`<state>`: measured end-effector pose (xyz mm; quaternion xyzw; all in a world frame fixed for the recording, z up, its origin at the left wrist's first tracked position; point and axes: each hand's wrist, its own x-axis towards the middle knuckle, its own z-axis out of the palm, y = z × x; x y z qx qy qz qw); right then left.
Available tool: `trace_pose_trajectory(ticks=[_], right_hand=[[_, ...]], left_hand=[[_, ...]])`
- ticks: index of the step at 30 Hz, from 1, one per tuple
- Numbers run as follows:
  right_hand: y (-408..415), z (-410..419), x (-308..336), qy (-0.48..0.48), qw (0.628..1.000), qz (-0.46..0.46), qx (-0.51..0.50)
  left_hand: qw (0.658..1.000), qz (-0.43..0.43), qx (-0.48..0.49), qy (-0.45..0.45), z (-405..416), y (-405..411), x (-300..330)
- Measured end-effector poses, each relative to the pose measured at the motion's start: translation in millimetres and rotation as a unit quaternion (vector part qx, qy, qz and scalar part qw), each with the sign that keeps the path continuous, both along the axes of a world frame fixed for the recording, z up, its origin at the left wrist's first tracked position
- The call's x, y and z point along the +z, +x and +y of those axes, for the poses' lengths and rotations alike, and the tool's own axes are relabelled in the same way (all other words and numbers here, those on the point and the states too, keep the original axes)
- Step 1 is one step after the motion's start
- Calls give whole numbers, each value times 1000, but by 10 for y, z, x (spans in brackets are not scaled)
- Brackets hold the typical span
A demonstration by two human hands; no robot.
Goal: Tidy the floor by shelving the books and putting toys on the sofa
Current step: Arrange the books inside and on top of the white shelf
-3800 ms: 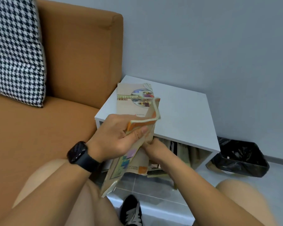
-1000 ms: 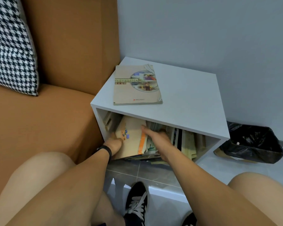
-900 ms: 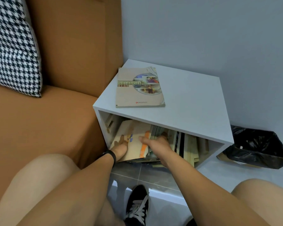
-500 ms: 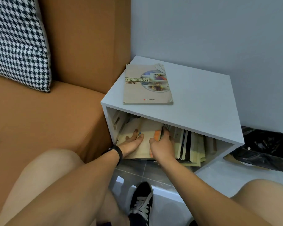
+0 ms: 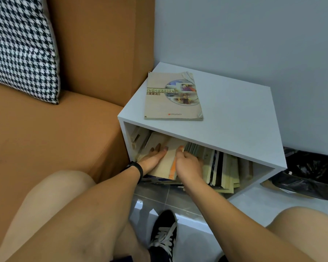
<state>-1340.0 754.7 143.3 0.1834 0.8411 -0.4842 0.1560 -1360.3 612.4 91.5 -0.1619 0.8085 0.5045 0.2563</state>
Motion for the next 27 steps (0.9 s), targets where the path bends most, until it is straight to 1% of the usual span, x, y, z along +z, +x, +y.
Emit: trace_pose_trajectory(ticks=[3, 6, 7, 9, 10, 11, 12, 13, 14, 15, 16, 17, 18, 19, 21, 22, 23, 24, 26, 27], right_hand=[[43, -15, 38, 21, 1000, -9, 8], [23, 101, 67, -10, 1000, 8, -14], [-8, 166, 59, -37, 999, 6, -34], [-80, 283, 55, -85, 995, -5, -51], [-119, 313, 65, -108, 993, -17, -54], [-146, 310, 93, -128, 989, -35, -59], [-164, 293, 103, -145, 987, -44, -61], [-168, 262, 98, -155, 985, -44, -59], [-160, 211, 116, -162, 985, -34, -47], [-142, 146, 133, -161, 986, -21, -28], [-137, 75, 149, -159, 987, -5, 3], [-120, -11, 198, -162, 986, 8, 38], [-108, -100, 243, -169, 982, 14, 82], [-96, -183, 312, -185, 975, 17, 119], [-137, -324, 358, -213, 967, 27, 139], [-175, -370, 339, -224, 965, 34, 129], [-212, -392, 315, -233, 965, 37, 117], [-232, -415, 276, -238, 964, 41, 109], [-255, -418, 232, -231, 964, 47, 121], [-255, -410, 234, -229, 963, 50, 132]], left_hand=[[999, -17, 28, -7, 13, -8, 6], [997, -40, 61, -17, -12, -73, -132], [996, -48, 78, -21, -80, -133, -341], [991, -64, 113, -27, -262, -298, -1005], [990, -67, 120, -25, -325, -368, -1241], [990, -73, 118, -23, -363, -408, -1352], [990, -74, 115, -32, -357, -367, -1224], [989, -70, 126, -30, -325, -277, -933], [988, -63, 136, -24, -341, -232, -763], [987, -56, 152, -6, -371, -227, -638], [985, -52, 165, 7, -338, -198, -365], [984, -68, 165, 20, -311, -168, -95], [986, -72, 151, 22, -308, -146, 133], [991, -71, 113, 6, -288, -137, 321], [995, -75, 50, -48, -245, -37, 654], [993, -99, 53, -37, -228, 18, 778], [991, -111, 53, -50, -278, 14, 734], [984, -147, 88, -47, -367, -68, 548], [974, -196, 107, -36, -382, -34, 584], [975, -200, 98, -28, -377, 2, 650]])
